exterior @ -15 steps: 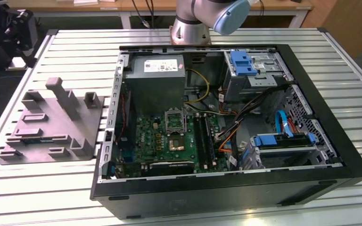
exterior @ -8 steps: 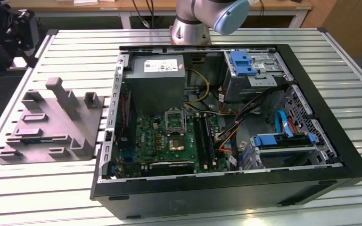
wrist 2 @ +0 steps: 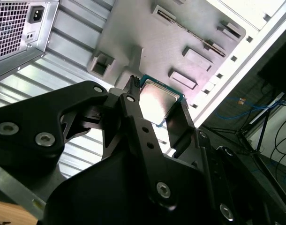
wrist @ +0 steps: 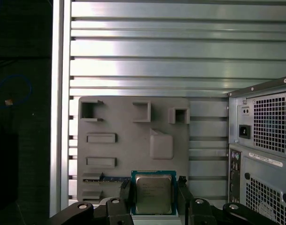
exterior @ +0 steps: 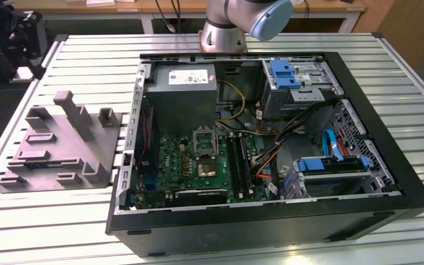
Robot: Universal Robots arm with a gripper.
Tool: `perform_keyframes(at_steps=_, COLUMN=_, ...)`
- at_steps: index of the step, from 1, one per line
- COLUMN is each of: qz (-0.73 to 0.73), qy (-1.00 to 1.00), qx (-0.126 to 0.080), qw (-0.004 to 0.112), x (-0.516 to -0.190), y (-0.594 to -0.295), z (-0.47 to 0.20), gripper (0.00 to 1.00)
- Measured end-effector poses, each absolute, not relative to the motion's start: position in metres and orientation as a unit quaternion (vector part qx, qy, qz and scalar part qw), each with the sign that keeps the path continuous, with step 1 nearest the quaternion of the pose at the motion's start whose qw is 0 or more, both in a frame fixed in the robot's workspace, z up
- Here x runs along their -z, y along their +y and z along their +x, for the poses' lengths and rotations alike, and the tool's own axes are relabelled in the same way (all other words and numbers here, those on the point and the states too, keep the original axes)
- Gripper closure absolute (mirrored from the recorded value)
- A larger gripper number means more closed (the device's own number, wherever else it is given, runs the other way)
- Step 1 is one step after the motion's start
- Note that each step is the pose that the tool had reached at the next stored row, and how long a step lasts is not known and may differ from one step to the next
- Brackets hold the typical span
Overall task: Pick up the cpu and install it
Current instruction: 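Pick up the cpu and move it towards the insertion slot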
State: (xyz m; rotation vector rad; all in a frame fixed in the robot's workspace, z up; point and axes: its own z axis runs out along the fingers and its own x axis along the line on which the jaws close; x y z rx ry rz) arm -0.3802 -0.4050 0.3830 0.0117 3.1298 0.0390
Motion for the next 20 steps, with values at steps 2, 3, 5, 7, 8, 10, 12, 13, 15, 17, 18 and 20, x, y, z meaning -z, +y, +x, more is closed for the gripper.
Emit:
perform_keyframes(at_steps=2, qz=0.004, qy=1.0, qx=-0.012, qw=0.006, x=-0.383, y=-0.405, z=-0.3796, gripper=0.53)
perform_keyframes(at_steps=3, qz=0.004, qy=1.0, qx=-0.012, qw=0.006, x=-0.383, y=-0.405, z=-0.3794, gripper=0.53)
perform_keyframes(at_steps=5, qz=0.004, qy=1.0, qx=-0.012, qw=0.006, x=-0.383, y=-0.405, z=-0.3788, gripper=0.53)
perform_keyframes(at_steps=7, qz=0.004, qy=1.0, qx=-0.012, qw=0.006, x=-0.383, y=-0.405, z=-0.3782, gripper=0.53)
perform_keyframes(at_steps=8, qz=0.004, qy=1.0, qx=-0.012, qw=0.006, x=-0.383, y=-0.405, z=-0.3779, gripper=0.53)
perform_keyframes(at_steps=10, qz=0.004, qy=1.0, qx=-0.012, qw=0.006, x=-0.383, y=-0.405, z=-0.3775, gripper=0.53)
perform_keyframes(at_steps=12, qz=0.004, qy=1.0, qx=-0.012, qw=0.006, x=-0.383, y=-0.405, z=-0.3775, gripper=0.53)
perform_keyframes(at_steps=13, qz=0.004, qy=1.0, qx=-0.012, qw=0.006, x=-0.383, y=-0.405, z=-0.3774, gripper=0.53)
perform_keyframes(at_steps=15, qz=0.004, qy=1.0, qx=-0.012, qw=0.006, x=-0.383, y=-0.405, z=-0.3774, gripper=0.53)
perform_keyframes(at_steps=17, qz=0.004, qy=1.0, qx=-0.012, qw=0.006, x=-0.3831, y=-0.4054, z=-0.3773, gripper=0.53)
perform_keyframes(at_steps=18, qz=0.004, qy=1.0, qx=-0.012, qw=0.006, x=-0.383, y=-0.4059, z=-0.3772, gripper=0.53)
perform_keyframes(at_steps=20, qz=0.004, qy=1.0, qx=-0.012, qw=0.006, x=-0.383, y=-0.4066, z=-0.3772, gripper=0.53)
